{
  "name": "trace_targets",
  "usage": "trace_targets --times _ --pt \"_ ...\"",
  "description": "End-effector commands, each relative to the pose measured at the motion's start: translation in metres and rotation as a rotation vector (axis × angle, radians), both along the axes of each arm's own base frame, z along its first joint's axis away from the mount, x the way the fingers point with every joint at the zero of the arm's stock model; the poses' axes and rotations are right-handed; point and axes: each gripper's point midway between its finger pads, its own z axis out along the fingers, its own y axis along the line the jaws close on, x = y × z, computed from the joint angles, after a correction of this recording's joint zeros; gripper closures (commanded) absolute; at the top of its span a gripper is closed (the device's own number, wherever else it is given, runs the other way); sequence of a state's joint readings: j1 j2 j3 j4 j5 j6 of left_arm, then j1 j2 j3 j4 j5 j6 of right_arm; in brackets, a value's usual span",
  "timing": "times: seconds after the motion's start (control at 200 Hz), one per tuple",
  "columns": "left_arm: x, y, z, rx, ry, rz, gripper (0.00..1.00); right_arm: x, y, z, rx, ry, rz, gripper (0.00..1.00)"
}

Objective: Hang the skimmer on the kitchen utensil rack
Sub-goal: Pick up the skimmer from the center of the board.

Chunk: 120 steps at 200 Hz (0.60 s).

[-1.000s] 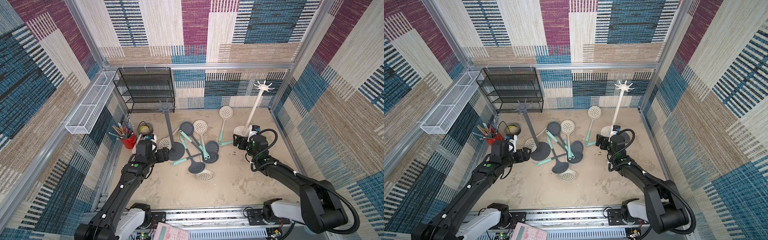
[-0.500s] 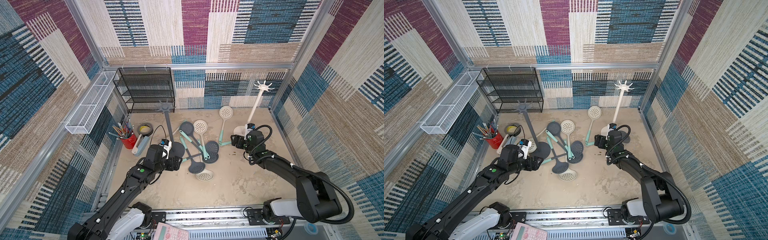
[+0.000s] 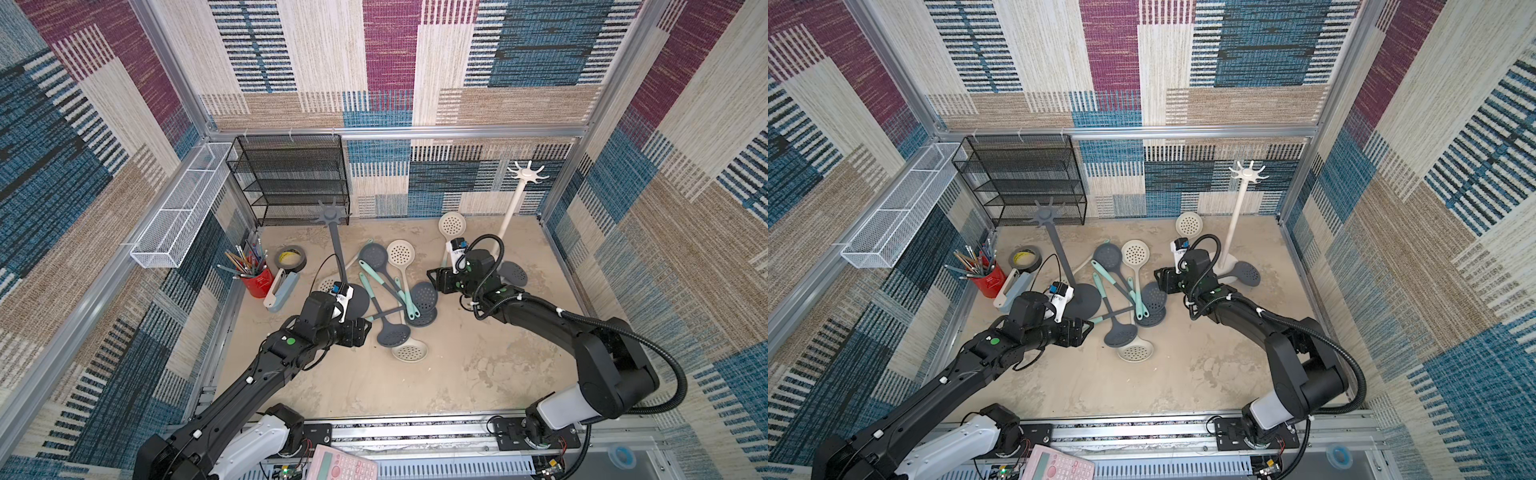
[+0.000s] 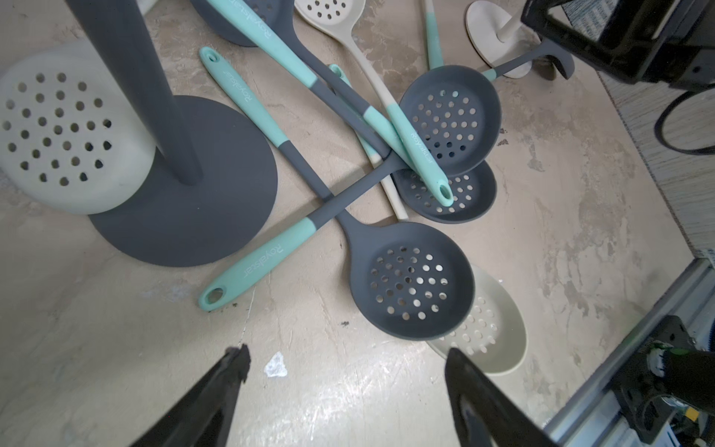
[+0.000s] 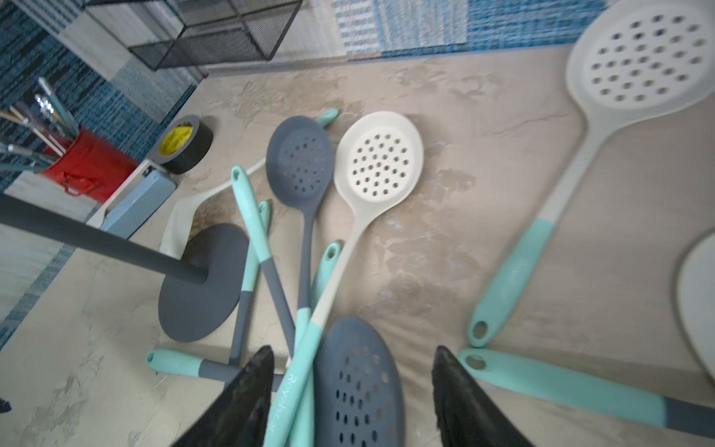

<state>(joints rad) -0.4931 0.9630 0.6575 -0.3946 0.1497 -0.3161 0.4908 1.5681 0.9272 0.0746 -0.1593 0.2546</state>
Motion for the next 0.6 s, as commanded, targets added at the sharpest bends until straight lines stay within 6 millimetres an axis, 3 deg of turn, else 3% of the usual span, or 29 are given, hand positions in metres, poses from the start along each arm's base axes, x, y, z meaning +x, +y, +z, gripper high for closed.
trace_targets --times 0.0,0.11,0.245,0.596 --pt "0.002 0.010 -0.002 0.029 0.010 0.064 0.17 -0.003 0.018 -0.014 -0.071 0.025 0.035 0.40" --pt "0.003 0.017 0.001 0.023 0.001 0.111 0.17 -0.003 0.040 -0.023 -0.098 0.055 0.066 0.47" --pt "0.003 0.022 0.001 0.007 -0.005 0.145 0.17 0.002 0.056 -0.035 -0.150 0.081 0.067 0.48" --pt "0.007 0.021 0.007 -0.005 -0.023 0.137 0.17 0.047 0.058 -0.067 -0.292 0.157 -0.062 0.55"
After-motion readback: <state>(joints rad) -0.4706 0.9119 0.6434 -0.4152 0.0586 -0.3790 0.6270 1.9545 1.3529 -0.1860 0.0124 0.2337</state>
